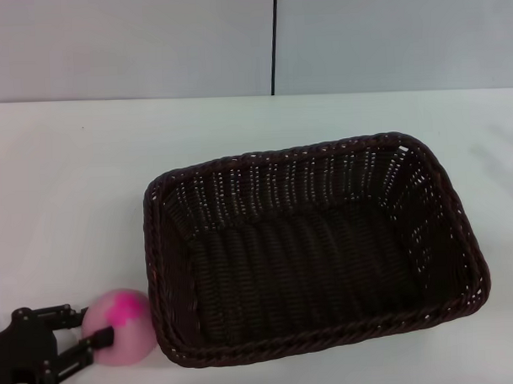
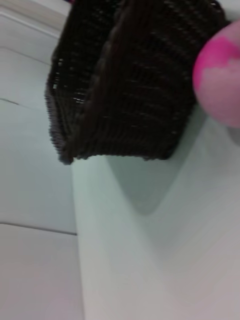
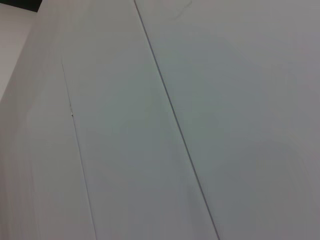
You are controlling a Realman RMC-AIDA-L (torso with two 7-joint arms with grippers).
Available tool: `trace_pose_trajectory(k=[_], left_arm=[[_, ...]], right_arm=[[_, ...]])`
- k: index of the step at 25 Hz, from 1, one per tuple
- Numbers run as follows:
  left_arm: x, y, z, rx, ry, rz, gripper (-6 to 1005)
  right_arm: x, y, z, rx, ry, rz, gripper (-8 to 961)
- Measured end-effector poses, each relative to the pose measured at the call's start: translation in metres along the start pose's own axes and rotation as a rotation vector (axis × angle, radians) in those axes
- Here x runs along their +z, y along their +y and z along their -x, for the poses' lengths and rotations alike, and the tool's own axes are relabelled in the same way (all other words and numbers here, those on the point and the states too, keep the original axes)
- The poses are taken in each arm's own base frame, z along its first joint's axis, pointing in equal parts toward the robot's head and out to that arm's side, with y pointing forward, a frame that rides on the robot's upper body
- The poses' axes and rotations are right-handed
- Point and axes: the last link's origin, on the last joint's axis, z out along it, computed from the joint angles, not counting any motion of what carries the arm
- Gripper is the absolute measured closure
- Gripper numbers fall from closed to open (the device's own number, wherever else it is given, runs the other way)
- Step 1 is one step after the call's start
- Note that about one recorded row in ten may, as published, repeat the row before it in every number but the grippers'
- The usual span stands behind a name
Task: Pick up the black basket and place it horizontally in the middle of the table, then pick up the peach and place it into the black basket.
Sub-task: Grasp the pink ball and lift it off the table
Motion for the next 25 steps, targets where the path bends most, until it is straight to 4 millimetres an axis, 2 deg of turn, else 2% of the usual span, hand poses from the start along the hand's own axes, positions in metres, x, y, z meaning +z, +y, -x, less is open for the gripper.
trace_pose_trajectory(k=[3,4,9,12,23,25], left_arm=[[-0.004,0.0,-0.003,-0.005,0.032,-0.008,579],[-0.012,-0.002,-0.009,-0.012,0.091,-0.031,614],[-0.025,-0.002,-0.017,-0.013,0.178,-0.056,693],[-0.028,-0.002,-0.018,-0.011,0.191,-0.06,944],[-0.026,-0.003,-0.022,-0.01,0.216,-0.068,1001],[-0.026,-0.003,-0.023,-0.016,0.237,-0.082,980]], right_arm=[[0.0,0.0,0.0,0.001,-0.001,0.0,395],[0.0,0.001,-0.001,0.001,-0.002,0.0,395],[-0.002,0.002,-0.003,0.012,-0.005,-0.002,395],[-0.003,0.002,-0.003,0.012,-0.008,-0.005,395],[-0.006,0.003,-0.003,0.013,-0.007,-0.007,395],[-0.006,0.003,-0.003,0.012,-0.006,-0.007,395]])
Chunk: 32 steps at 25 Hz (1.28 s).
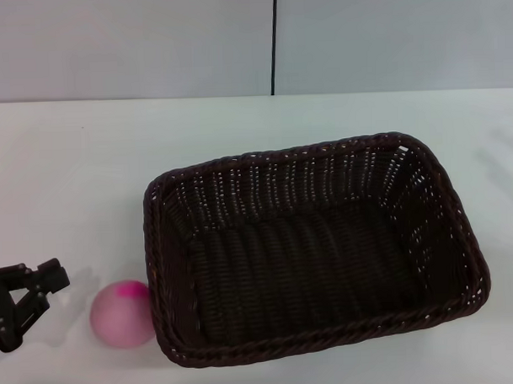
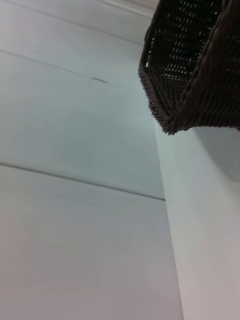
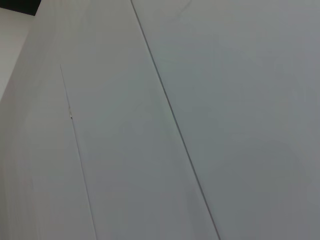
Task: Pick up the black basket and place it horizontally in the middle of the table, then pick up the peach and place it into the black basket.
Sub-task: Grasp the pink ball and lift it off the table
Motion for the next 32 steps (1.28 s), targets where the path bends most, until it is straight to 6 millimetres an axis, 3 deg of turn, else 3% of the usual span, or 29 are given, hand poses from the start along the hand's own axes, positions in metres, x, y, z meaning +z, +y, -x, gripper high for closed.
trace_pose_trajectory(k=[4,14,22,28,32], left_arm=[[-0.001,0.003,0.001,-0.003,0.006,0.007,939],[-0.007,0.013,0.007,-0.006,-0.019,0.057,533],[0.014,0.022,0.017,0.067,-0.025,0.063,292],[0.026,0.025,0.025,0.089,-0.052,0.052,155],[0.031,0.024,0.032,0.131,-0.083,0.036,171]], right_arm=[[-0.001,0.0,0.0,0.0,0.001,-0.001,395],[-0.002,0.001,0.0,0.001,0.001,-0.003,395],[0.001,0.001,-0.001,0.001,-0.002,0.004,395],[0.002,0.0,-0.001,0.0,-0.002,0.001,395],[0.002,-0.001,-0.001,0.0,-0.001,-0.003,395]])
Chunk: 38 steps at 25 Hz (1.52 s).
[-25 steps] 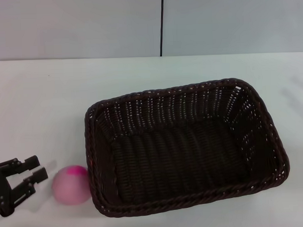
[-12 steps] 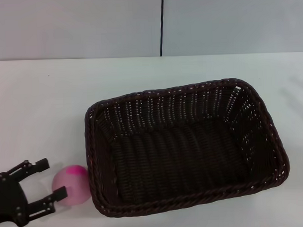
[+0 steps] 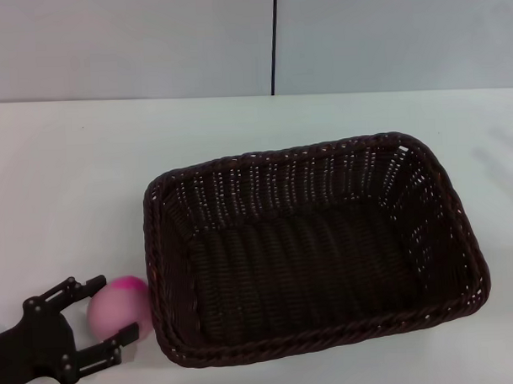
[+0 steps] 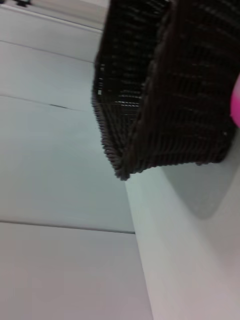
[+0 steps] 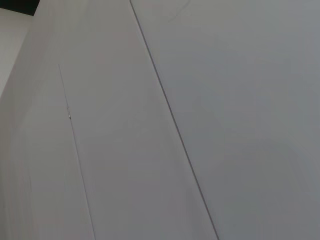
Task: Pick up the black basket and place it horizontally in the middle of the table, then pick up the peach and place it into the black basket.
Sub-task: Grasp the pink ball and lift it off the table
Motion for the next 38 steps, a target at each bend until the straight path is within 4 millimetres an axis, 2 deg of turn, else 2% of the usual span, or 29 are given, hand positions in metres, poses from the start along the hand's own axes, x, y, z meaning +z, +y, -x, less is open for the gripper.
trace_pose_trajectory(k=[7,12,30,38], left_arm=[[0.005,-0.002,0.004,0.066,-0.033,-0.001,198],[0.005,-0.002,0.003,0.083,-0.037,0.007,419],[0.007,-0.002,-0.002,0.064,-0.005,0.009,606],[-0.009,-0.015,-0.024,0.07,0.138,-0.068,669]], right_arm=[[0.0,0.0,0.0,0.0,0.001,-0.003,395],[-0.002,0.0,0.0,0.0,0.0,-0.009,395],[-0.003,-0.002,0.0,0.003,-0.007,-0.02,395],[-0.007,-0.002,0.001,0.001,-0.014,-0.03,395]])
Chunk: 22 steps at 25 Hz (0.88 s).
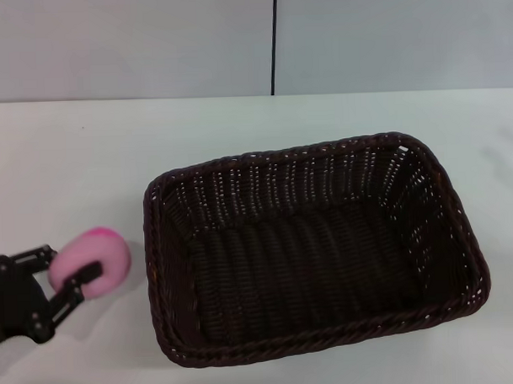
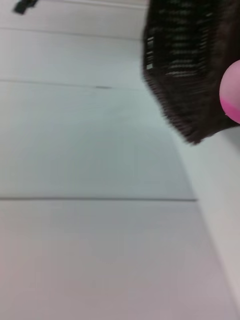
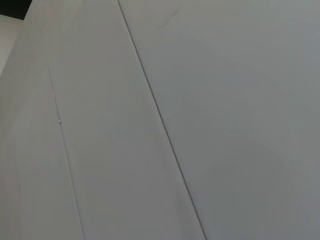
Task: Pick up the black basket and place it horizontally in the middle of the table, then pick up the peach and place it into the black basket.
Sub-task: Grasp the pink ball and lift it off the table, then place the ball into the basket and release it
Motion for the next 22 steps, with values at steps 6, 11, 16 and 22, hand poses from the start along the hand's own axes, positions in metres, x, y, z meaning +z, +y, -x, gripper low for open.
trace_pose_trajectory(k=[6,11,16,22], left_arm=[[-0.002,-0.008,-0.022,0.031,0.129,-0.012,725],[0.021,-0.007,-0.054,0.091,0.296,0.101,763],[0.059,0.009,-0.074,0.105,0.395,0.244,790],[0.115,0.023,-0.076,0.032,0.368,0.225,794]], right_arm=[[0.0,0.0,0.001,-0.001,-0.005,0.002,395],[0.0,0.0,0.002,-0.005,-0.012,0.002,395],[-0.008,0.002,0.008,-0.018,-0.04,0.0,395],[-0.017,0.004,0.011,-0.017,-0.062,-0.013,395]])
